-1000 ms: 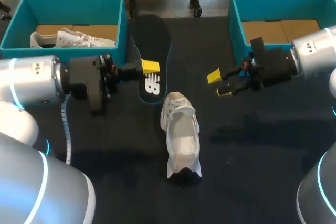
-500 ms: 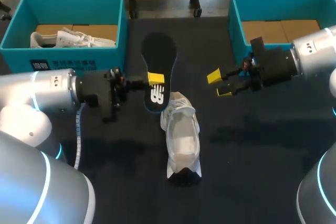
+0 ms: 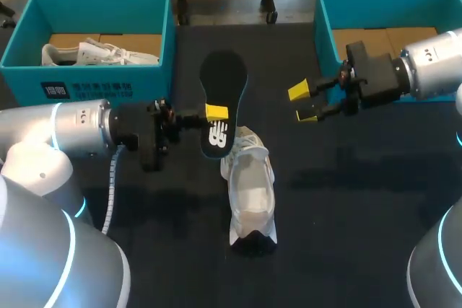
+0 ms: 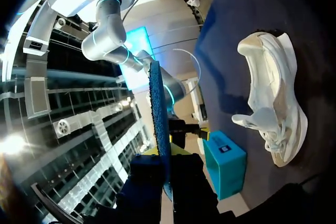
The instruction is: Take the shoe out of the shoebox, open the shoe tongue, remove and reinsert the insole, then place the shoe into the shoebox
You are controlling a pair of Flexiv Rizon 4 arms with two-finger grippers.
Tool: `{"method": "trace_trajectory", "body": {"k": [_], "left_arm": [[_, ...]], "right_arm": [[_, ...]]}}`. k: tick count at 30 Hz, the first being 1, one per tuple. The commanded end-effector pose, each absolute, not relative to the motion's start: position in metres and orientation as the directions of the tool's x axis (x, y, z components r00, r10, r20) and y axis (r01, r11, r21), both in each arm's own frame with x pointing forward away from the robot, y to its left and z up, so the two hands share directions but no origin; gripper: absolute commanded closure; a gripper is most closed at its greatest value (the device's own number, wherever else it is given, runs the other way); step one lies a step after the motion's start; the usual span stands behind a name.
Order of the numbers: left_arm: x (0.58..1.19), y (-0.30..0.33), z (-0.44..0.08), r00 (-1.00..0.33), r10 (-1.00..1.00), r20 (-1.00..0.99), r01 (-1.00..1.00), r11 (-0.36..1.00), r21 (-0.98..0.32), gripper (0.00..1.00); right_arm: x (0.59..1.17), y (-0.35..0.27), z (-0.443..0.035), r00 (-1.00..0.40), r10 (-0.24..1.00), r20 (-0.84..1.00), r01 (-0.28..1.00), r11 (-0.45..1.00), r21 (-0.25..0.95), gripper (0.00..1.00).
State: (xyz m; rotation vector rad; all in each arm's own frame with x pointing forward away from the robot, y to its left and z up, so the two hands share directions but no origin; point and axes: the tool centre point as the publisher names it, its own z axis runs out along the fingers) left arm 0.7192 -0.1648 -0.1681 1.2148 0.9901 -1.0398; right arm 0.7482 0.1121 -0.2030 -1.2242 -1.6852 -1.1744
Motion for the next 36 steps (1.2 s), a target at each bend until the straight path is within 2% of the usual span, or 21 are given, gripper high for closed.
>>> {"method": "trace_trajectory", "body": {"k": [1,8,13,18,34,36], "left_arm": [[0.722,-0.165,-0.168,0.242,-0.083,-0.967,0.970,0.053,0.238,1.00],[0.722,-0.167,-0.171,0.234,-0.085,-0.968,0.972,0.058,0.230,1.00],[0.725,-0.180,-0.184,0.221,-0.093,-0.971,0.974,0.083,0.213,1.00],[0.729,-0.193,-0.191,0.250,-0.087,-0.964,0.965,0.104,0.241,1.00],[0.735,-0.208,-0.203,0.330,-0.079,-0.941,0.938,0.141,0.317,1.00],[0.735,-0.209,-0.205,0.338,-0.075,-0.938,0.934,0.148,0.324,1.00]], "right_arm": [[0.753,0.115,-0.205,-0.277,0.289,0.916,0.959,0.138,0.247,0.00],[0.753,0.115,-0.205,-0.277,0.289,0.916,0.959,0.138,0.247,0.00],[0.760,0.125,-0.203,-0.303,0.219,0.928,0.953,0.089,0.290,0.00],[0.772,0.140,-0.200,-0.273,0.182,0.945,0.962,0.048,0.269,0.00],[0.785,0.166,-0.184,-0.208,0.125,0.970,0.978,0.047,0.204,0.00],[0.784,0.167,-0.185,-0.182,0.119,0.976,0.983,0.049,0.177,0.05]]}}
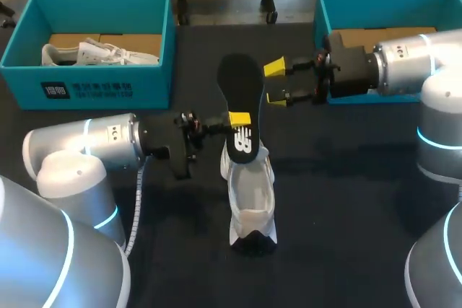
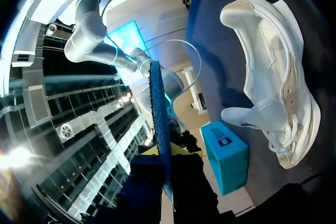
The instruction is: Take the shoe out of the shoebox, open the shoe tongue, remove and reinsert the insole, then place the shoe into the shoebox
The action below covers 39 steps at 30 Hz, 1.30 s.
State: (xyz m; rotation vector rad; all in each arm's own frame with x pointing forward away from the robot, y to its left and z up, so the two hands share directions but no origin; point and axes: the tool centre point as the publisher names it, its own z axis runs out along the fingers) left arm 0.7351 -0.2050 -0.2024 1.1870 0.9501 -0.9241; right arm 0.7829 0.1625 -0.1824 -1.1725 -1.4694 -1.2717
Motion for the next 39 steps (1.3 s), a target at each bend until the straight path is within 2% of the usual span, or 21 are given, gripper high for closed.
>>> {"method": "trace_trajectory", "body": {"k": [1,3,5,8,9,15,26,39], "left_arm": [[0.734,-0.207,-0.203,0.338,-0.076,-0.938,0.934,0.152,0.325,1.00],[0.734,-0.208,-0.204,0.342,-0.076,-0.937,0.932,0.159,0.327,1.00],[0.734,-0.208,-0.205,0.344,-0.077,-0.936,0.930,0.166,0.328,1.00],[0.736,-0.206,-0.203,0.342,-0.076,-0.937,0.929,0.178,0.325,1.00],[0.736,-0.207,-0.205,0.342,-0.075,-0.937,0.929,0.179,0.324,1.00],[0.736,-0.208,-0.207,0.344,-0.062,-0.937,0.925,0.194,0.327,1.00],[0.738,-0.210,-0.210,0.328,-0.046,-0.944,0.926,0.215,0.311,1.00],[0.748,-0.214,-0.216,0.309,-0.026,-0.951,0.926,0.235,0.295,1.00]], "right_arm": [[0.784,0.168,-0.186,-0.163,0.124,0.979,0.986,0.051,0.158,0.06],[0.783,0.170,-0.189,-0.138,0.126,0.982,0.990,0.055,0.132,0.08],[0.783,0.172,-0.193,-0.113,0.128,0.985,0.993,0.059,0.106,0.14],[0.781,0.173,-0.197,-0.092,0.120,0.988,0.995,0.054,0.086,0.43],[0.781,0.174,-0.198,-0.090,0.118,0.989,0.995,0.051,0.084,0.47],[0.777,0.176,-0.200,-0.087,0.103,0.991,0.996,0.038,0.084,0.61],[0.779,0.181,-0.199,-0.083,0.137,0.987,0.996,0.035,0.078,0.60],[0.784,0.184,-0.201,-0.071,0.140,0.988,0.996,0.056,0.064,0.68]]}}
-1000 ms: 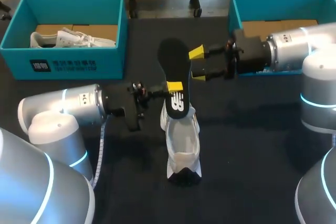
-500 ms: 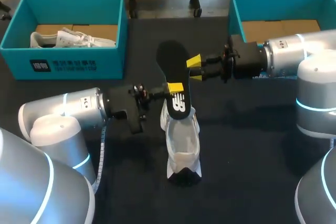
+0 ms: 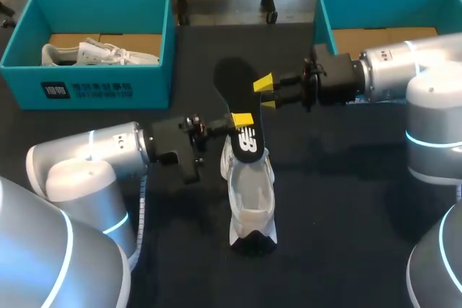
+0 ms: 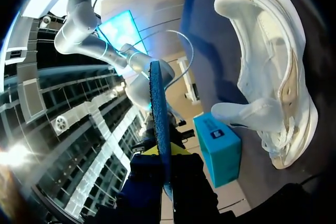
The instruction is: Take the shoe out of the shoebox, open the shoe tongue, remove and reinsert the insole, then place the shoe into the shoebox
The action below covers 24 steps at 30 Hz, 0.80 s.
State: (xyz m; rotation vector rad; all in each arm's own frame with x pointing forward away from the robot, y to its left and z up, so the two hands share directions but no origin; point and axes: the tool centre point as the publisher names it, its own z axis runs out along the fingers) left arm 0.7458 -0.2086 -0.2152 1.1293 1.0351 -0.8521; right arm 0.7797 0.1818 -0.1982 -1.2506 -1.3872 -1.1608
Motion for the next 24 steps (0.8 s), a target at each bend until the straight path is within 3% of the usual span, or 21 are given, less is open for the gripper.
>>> {"method": "trace_trajectory", "body": {"k": [1,9,14,18,20,24], "left_arm": [[0.7476,-0.2145,-0.2158,0.307,-0.026,-0.951,0.928,0.233,0.292,1.00],[0.7478,-0.2183,-0.2153,0.307,-0.029,-0.951,0.930,0.219,0.294,1.00],[0.7481,-0.2196,-0.2159,0.308,-0.032,-0.951,0.932,0.214,0.294,1.00],[0.7482,-0.2185,-0.2149,0.306,-0.033,-0.951,0.933,0.210,0.293,1.00],[0.7475,-0.2180,-0.2151,0.304,-0.033,-0.952,0.934,0.208,0.291,1.00],[0.7474,-0.2193,-0.2174,0.299,-0.034,-0.954,0.936,0.205,0.286,1.00]], "right_arm": [[0.7847,0.1842,-0.2013,-0.070,0.139,0.988,0.996,0.058,0.062,0.68],[0.7854,0.1839,-0.2044,-0.057,0.133,0.989,0.996,0.074,0.048,0.80],[0.7846,0.1841,-0.2060,-0.051,0.128,0.990,0.996,0.078,0.041,0.82],[0.7840,0.1837,-0.2070,-0.049,0.126,0.991,0.996,0.079,0.039,0.89],[0.7838,0.1834,-0.2074,-0.048,0.124,0.991,0.996,0.080,0.038,1.00],[0.7836,0.1829,-0.2079,-0.051,0.121,0.991,0.996,0.079,0.041,1.00]]}}
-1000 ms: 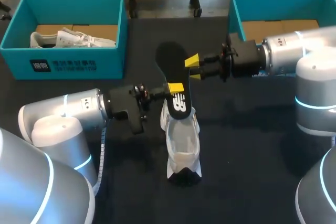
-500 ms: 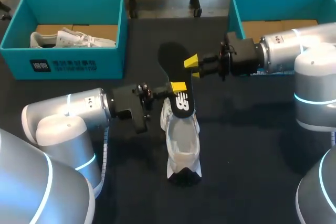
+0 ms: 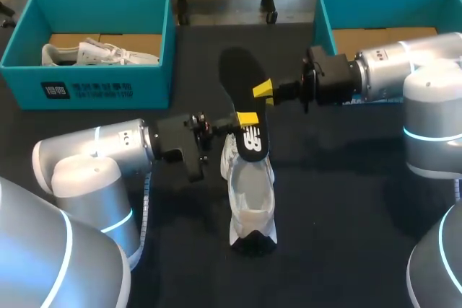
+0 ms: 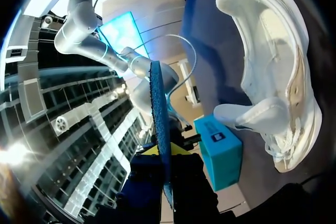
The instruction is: Take the shoe out of the shoebox, open the shoe tongue, remove and reinsert the insole, then place the shoe into the shoebox
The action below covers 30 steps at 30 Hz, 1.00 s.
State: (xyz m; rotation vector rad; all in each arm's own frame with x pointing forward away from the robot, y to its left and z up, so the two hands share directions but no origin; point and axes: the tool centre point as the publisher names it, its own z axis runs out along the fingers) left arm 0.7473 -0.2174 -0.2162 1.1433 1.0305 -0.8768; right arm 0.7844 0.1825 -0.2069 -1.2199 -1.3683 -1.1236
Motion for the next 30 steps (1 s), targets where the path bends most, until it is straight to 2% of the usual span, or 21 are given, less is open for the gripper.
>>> {"method": "trace_trajectory", "body": {"k": [1,3,4,6,12,17,19,23,25,30], "left_arm": [[0.747,-0.219,-0.217,0.296,-0.035,-0.955,0.937,0.203,0.283,1.00],[0.747,-0.219,-0.216,0.294,-0.036,-0.955,0.940,0.192,0.282,1.00],[0.745,-0.218,-0.214,0.294,-0.038,-0.955,0.941,0.185,0.282,0.97],[0.743,-0.218,-0.214,0.293,-0.038,-0.955,0.943,0.175,0.282,0.00],[0.734,-0.187,-0.196,0.245,-0.008,-0.969,0.964,0.107,0.243,0.00],[0.734,-0.156,-0.180,0.257,0.130,-0.958,0.965,0.017,0.262,0.00],[0.736,-0.143,-0.176,0.224,0.209,-0.952,0.974,-0.032,0.222,0.00],[0.740,-0.118,-0.167,0.280,0.391,-0.877,0.959,-0.152,0.238,0.00],[0.745,-0.106,-0.162,0.400,0.504,-0.765,0.917,-0.212,0.339,0.00],[0.745,-0.106,-0.162,0.400,0.504,-0.765,0.917,-0.212,0.339,0.00]], "right_arm": [[0.784,0.183,-0.208,-0.051,0.121,0.991,0.996,0.079,0.042,1.00],[0.783,0.182,-0.208,-0.052,0.120,0.991,0.996,0.078,0.042,1.00],[0.783,0.182,-0.208,-0.052,0.120,0.991,0.996,0.078,0.043,1.00],[0.783,0.182,-0.209,-0.052,0.119,0.991,0.996,0.077,0.043,1.00],[0.780,0.173,-0.217,-0.034,0.124,0.992,0.998,0.056,0.027,1.00],[0.778,0.167,-0.224,-0.016,0.124,0.992,0.999,0.044,0.011,1.00],[0.778,0.166,-0.227,0.015,0.135,0.991,0.999,0.037,-0.020,1.00],[0.778,0.164,-0.229,0.029,0.140,0.990,0.999,0.017,-0.031,1.00],[0.778,0.164,-0.229,0.029,0.140,0.990,0.999,0.017,-0.031,1.00],[0.778,0.164,-0.229,0.029,0.140,0.990,0.999,0.017,-0.031,1.00]]}}
